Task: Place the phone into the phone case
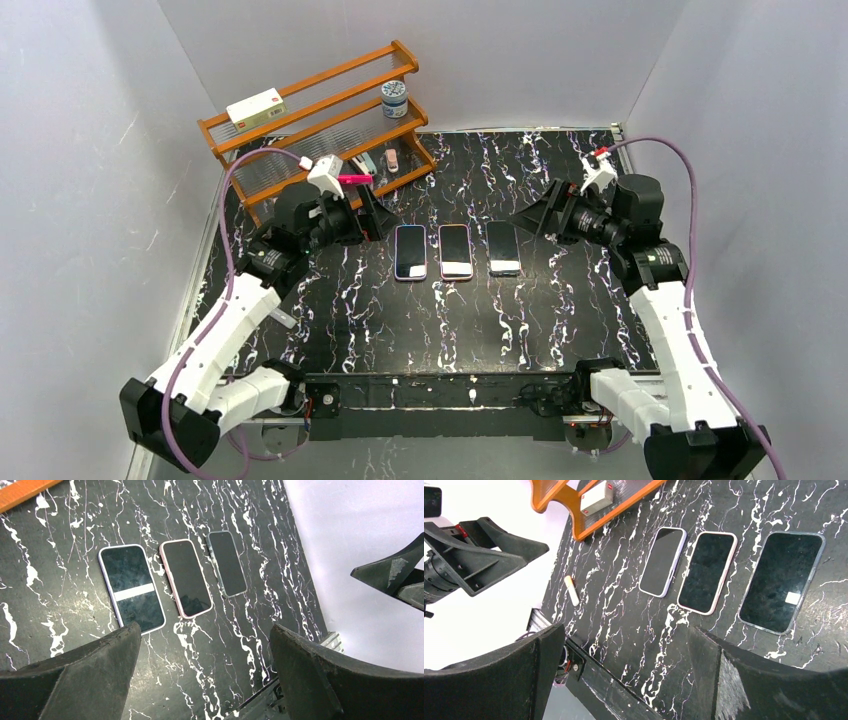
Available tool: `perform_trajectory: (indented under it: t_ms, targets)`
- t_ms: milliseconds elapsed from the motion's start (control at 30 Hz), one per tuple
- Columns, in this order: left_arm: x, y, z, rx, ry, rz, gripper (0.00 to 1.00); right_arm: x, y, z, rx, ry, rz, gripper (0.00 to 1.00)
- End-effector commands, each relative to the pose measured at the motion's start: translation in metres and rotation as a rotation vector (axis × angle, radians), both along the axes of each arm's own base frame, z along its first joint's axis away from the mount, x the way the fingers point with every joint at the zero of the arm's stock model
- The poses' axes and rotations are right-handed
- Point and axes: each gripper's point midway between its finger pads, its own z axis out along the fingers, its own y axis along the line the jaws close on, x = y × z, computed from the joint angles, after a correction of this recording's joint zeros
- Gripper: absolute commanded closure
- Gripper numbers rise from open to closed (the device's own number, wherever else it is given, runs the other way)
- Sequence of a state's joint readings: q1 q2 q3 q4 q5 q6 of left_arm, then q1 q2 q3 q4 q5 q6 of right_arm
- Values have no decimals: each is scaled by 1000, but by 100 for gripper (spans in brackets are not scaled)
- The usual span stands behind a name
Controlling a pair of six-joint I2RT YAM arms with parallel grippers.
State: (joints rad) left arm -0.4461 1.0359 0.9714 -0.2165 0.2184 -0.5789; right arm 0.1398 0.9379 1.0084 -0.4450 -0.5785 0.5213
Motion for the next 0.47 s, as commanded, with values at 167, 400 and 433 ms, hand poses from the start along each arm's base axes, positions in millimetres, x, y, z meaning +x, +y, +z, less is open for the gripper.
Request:
perform_trajectory:
  t_ms: [167,400,433]
  targets:
    - [-11,15,43,-35,-139,41,2,-5,-11,22,22,-102,-96,1]
    - [-14,15,36,-21,-127,26,2,-5,-9,18,43,-76,-94,1]
    - [-14,15,36,-21,-129,28,2,-5,-8,17,44,-72,-92,1]
